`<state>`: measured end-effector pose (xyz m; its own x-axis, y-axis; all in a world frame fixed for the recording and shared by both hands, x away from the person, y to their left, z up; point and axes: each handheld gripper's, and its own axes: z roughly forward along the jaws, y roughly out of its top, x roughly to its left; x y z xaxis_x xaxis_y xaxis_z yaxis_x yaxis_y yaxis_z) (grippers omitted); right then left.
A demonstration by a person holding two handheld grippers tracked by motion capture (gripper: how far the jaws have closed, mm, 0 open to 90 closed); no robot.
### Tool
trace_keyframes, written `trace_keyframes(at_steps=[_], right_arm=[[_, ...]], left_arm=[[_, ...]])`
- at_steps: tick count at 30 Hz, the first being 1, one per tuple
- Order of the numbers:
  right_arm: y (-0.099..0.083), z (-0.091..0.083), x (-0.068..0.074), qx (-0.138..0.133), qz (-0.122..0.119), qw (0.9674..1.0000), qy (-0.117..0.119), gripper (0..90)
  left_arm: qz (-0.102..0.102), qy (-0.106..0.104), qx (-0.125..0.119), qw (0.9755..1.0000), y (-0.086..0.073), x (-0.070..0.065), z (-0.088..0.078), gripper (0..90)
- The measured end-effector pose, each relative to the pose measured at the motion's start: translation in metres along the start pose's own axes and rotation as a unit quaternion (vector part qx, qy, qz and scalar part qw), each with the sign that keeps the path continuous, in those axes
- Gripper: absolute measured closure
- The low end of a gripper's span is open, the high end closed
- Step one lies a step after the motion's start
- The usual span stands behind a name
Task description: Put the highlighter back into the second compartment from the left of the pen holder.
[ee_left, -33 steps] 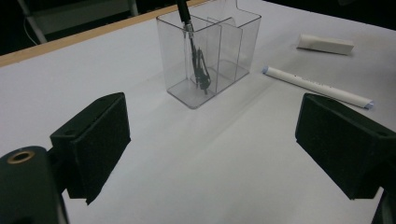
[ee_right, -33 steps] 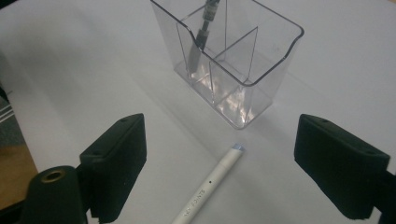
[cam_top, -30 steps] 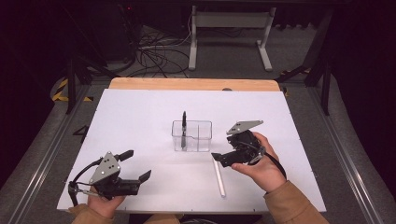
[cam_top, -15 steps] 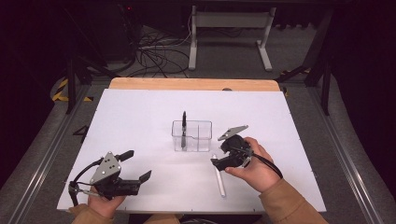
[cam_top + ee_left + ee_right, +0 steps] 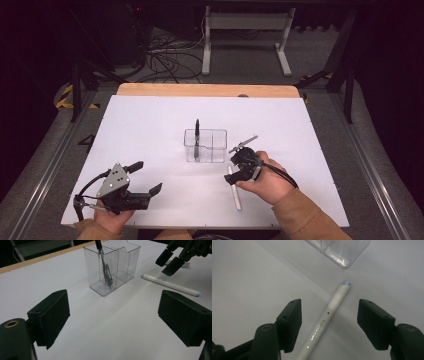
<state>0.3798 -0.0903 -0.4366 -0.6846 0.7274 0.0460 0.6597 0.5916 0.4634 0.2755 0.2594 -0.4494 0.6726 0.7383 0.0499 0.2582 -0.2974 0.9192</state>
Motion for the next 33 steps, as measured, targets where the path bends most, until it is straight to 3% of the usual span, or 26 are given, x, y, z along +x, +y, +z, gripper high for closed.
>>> trace_keyframes(at_steps=[5,8,16,23,33], right_arm=[[0.003,0.006,0.002,0.033,0.032,0.9989,0.002,44.1],[0.004,0.009,0.004,0.056,0.061,0.9966,0.007,48.0],[0.005,0.015,0.005,0.083,0.111,0.9903,0.005,58.4],[0.003,0.019,0.007,0.099,0.130,0.9864,-0.012,64.4],[0.002,0.026,0.010,0.099,0.157,0.9822,-0.029,70.8]], left_arm=[[0.001,0.000,0.000,1.0000,0.000,0.000,0.000,11.1],[0.002,0.000,0.000,1.0000,0.000,0.000,0.000,11.1],[0.004,0.001,0.001,1.0000,0.000,-0.001,0.000,11.1],[0.004,-0.001,0.001,1.0000,0.000,-0.001,0.001,11.1],[0.006,0.001,0.001,1.0000,0.000,-0.001,0.001,11.1]])
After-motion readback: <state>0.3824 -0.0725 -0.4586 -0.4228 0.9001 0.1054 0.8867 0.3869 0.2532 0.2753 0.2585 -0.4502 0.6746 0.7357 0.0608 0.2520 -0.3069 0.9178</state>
